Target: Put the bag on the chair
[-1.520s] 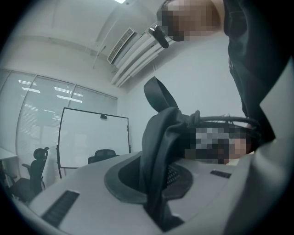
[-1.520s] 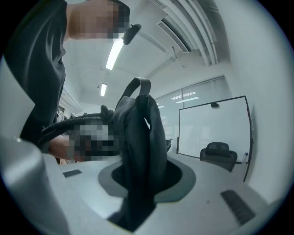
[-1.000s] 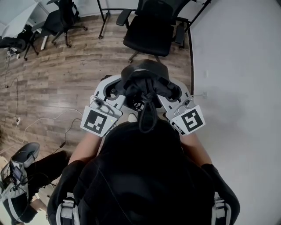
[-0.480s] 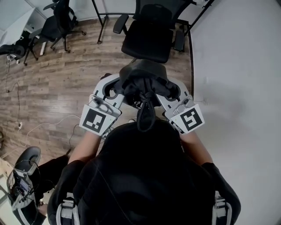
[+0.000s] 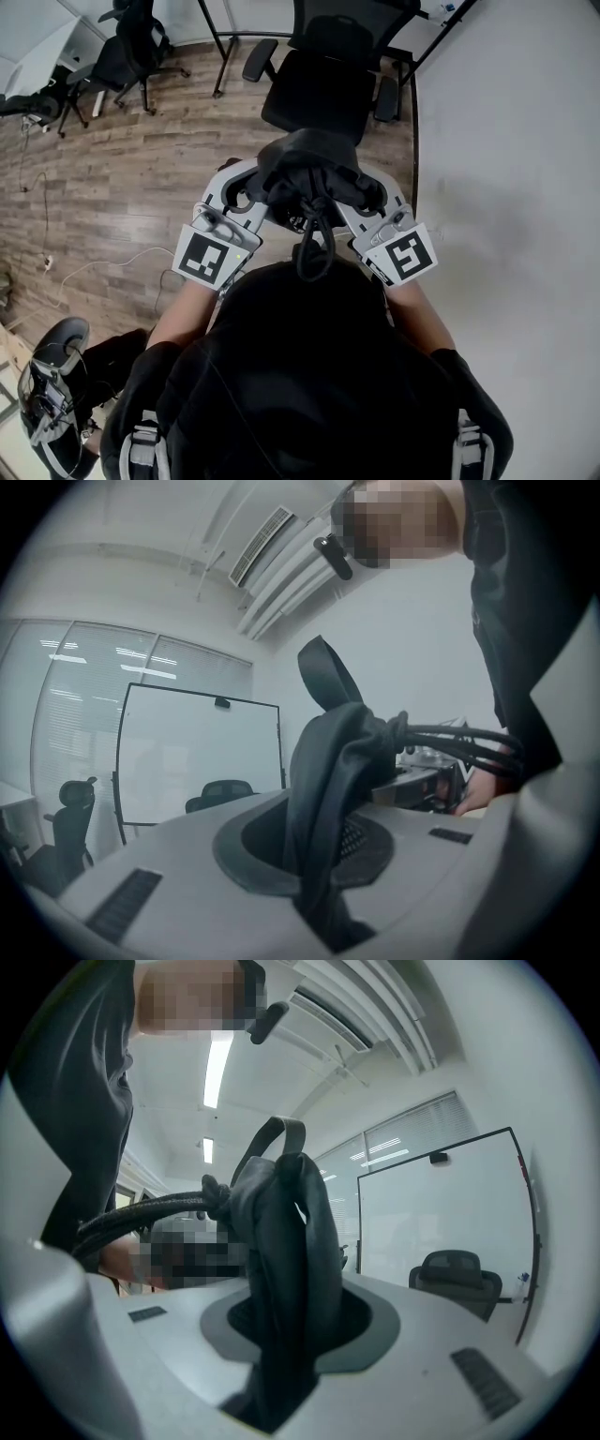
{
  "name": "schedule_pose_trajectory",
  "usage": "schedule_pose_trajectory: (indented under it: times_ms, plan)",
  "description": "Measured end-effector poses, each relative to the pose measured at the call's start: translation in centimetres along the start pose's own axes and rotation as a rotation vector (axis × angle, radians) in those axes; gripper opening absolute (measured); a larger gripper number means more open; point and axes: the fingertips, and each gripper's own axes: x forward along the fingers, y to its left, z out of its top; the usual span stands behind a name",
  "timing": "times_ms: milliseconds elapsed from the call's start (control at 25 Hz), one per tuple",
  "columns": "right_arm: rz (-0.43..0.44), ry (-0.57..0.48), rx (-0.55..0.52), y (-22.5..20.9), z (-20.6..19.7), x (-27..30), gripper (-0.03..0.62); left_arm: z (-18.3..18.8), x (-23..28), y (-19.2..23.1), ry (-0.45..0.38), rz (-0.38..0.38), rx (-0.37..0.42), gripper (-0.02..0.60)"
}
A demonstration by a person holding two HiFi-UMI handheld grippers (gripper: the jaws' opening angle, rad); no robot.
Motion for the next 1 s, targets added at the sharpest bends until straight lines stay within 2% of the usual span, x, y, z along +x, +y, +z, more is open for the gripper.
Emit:
schedule_pose_trajectory:
  times_ms: [560, 1000]
  plan:
    - [0.033, -0.003, -0.019, -9.2, -1.0, 0.0, 0.104, -0.2, 9.0, 0.7, 0.021, 0.032, 0.012, 0.034]
    - [0.016, 0.007, -0.008, -14.4, -1.9, 2.8, 0.104, -1.0, 14.0, 3.9, 0.008, 0.026, 0.006, 0.034]
